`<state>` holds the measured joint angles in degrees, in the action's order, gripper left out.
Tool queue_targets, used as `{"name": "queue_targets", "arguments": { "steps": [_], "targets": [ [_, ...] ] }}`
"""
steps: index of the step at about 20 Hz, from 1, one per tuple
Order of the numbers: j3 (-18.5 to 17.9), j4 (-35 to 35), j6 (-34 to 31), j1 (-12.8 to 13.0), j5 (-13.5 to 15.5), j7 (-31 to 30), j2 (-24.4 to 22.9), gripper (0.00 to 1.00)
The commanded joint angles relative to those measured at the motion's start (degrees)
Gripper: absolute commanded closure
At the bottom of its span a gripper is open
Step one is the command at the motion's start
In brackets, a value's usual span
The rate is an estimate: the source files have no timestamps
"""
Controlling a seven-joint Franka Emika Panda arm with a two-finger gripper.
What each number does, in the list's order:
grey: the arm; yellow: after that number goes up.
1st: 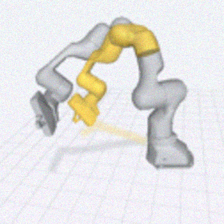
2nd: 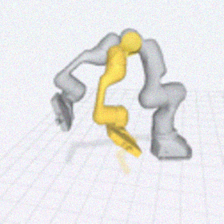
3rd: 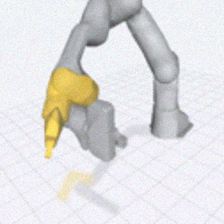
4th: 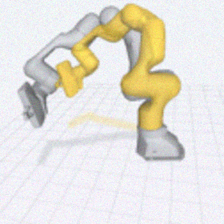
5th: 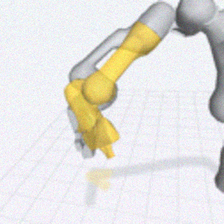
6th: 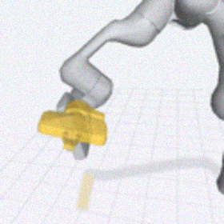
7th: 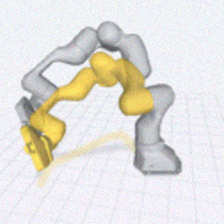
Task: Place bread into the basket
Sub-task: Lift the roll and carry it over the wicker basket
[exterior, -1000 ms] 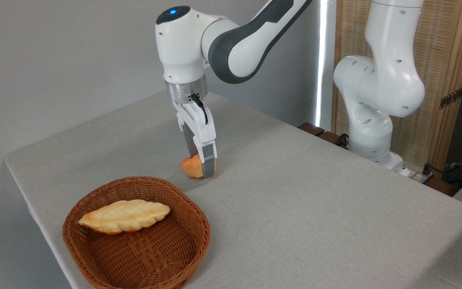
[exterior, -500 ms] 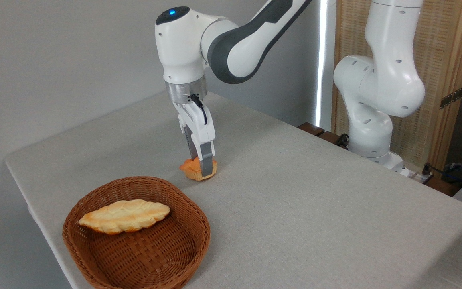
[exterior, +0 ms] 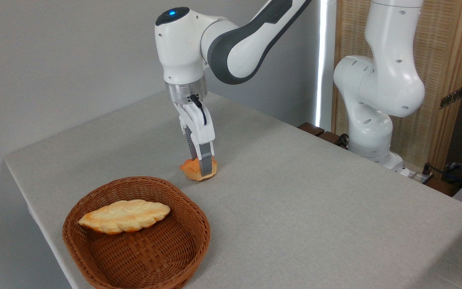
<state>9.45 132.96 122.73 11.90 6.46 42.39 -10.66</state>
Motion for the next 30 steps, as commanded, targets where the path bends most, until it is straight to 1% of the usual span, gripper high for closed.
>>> {"name": "queue_targets", "arguments": {
  "steps": [1,6,8,12,18,19,22,24,25,27,28,30],
  "targets": [
    [0.1,0.8,0.7,0.0,0.7,1.5,-0.1,0.76],
    [0.1,0.8,0.6,0.0,0.7,1.6,-0.1,0.76],
    [0.1,0.8,0.5,0.0,0.7,2.4,-0.2,0.79],
    [0.0,-0.1,-1.0,0.0,0.7,2.7,-0.4,0.79],
    [-0.7,-9.5,-10.3,-0.6,0.8,2.9,1.6,0.79],
    [-1.2,-11.2,-12.1,-0.7,0.8,3.0,2.2,0.79],
    [-2.7,-13.9,-15.1,-0.7,1.0,4.7,2.8,0.79],
    [-2.9,-16.2,-16.5,-0.8,2.3,5.2,3.2,0.79],
    [-3.8,-18.3,-16.6,-1.2,3.8,5.2,4.2,0.79],
    [-7.1,-22.2,-16.7,-1.2,6.3,5.2,5.7,0.79],
    [-7.9,-24.1,-16.7,-1.3,6.8,5.2,7.0,0.79],
    [-11.3,-27.7,-15.8,-1.4,7.2,5.2,9.9,0.79]
  ]
}}
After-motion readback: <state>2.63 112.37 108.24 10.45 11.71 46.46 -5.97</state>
